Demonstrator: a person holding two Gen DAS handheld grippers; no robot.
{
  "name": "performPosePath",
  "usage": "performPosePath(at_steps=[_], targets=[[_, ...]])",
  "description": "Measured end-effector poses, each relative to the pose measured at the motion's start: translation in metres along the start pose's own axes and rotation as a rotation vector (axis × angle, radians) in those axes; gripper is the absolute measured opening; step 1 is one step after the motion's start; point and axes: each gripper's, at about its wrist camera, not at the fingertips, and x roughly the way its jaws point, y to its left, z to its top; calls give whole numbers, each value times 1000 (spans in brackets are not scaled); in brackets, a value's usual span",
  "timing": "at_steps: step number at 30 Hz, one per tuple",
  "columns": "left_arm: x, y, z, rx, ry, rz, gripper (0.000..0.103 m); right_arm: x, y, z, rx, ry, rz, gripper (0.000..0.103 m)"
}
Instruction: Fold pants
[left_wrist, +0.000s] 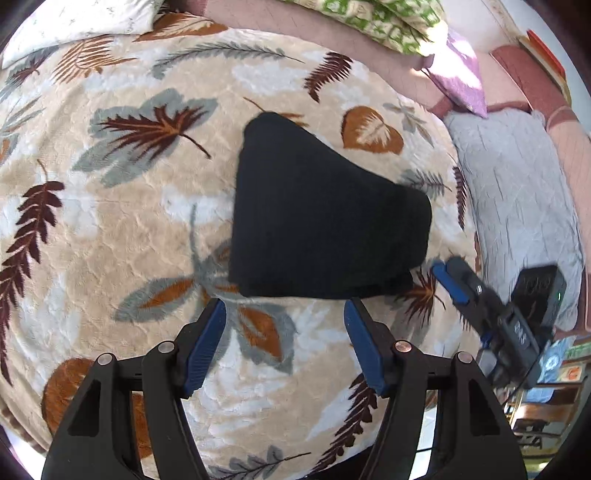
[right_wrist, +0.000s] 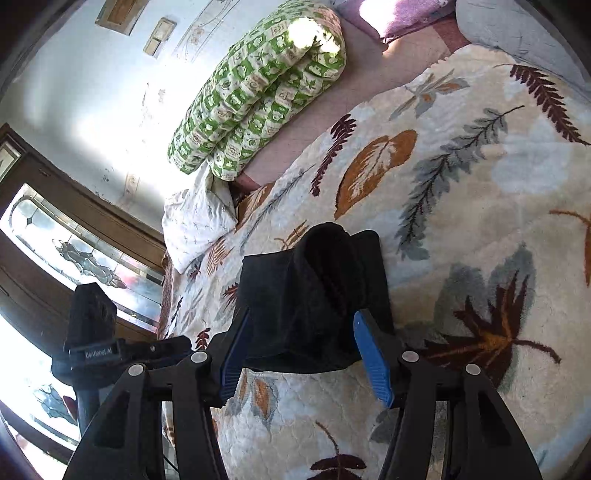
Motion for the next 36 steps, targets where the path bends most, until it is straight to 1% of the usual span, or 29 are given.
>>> performPosePath(at_steps=[3,5,8,10,12,14,16,18,20,21,23,26,27,30,31,33,36], targets=[[6,-9,-12,2,3,-39,66,9,-1,5,-20,24,-38,59],[15,-17,-18,-3,22,-65,66,13,-2,9,-31,31,-55,59],[28,-27,-19,-43,44,-88,66,19,-3,18,-20,39,-42,59],[38,-29,-17,-122,66,-129,66,23,-2,26,-12,36,-25,59],[44,-24,-16,-237,74,-193,66,30,0,36,0,43,-10,59],[50,-19,-15,-351,69,-257,66,40,3,45,2,68,4,59],[56,-16,-12,-435,72,-295,66,52,5,52,-9,96,-5,58],[62,-17,-9,-473,83,-293,66,63,6,54,-25,127,-39,54],[69,-18,-7,-509,90,-293,66,73,5,56,-58,169,-57,27],[72,-19,-7,-528,91,-290,66,75,5,57,-77,176,-60,7],[78,-22,-5,-556,95,-297,66,72,5,60,-91,172,-35,7],[87,-24,-3,-583,107,-272,66,60,3,71,-78,131,0,7],[92,-26,-2,-597,117,-270,66,58,2,74,-73,122,1,7],[96,-25,-2,-621,123,-267,66,63,-2,75,-97,145,-30,7],[93,-25,-4,-629,120,-273,66,64,-5,73,-96,153,-28,7],[82,-28,-6,-623,91,-286,66,65,-11,70,-79,159,-18,8],[66,-27,-2,-617,7,-244,66,64,-15,68,-75,161,-1,9]])
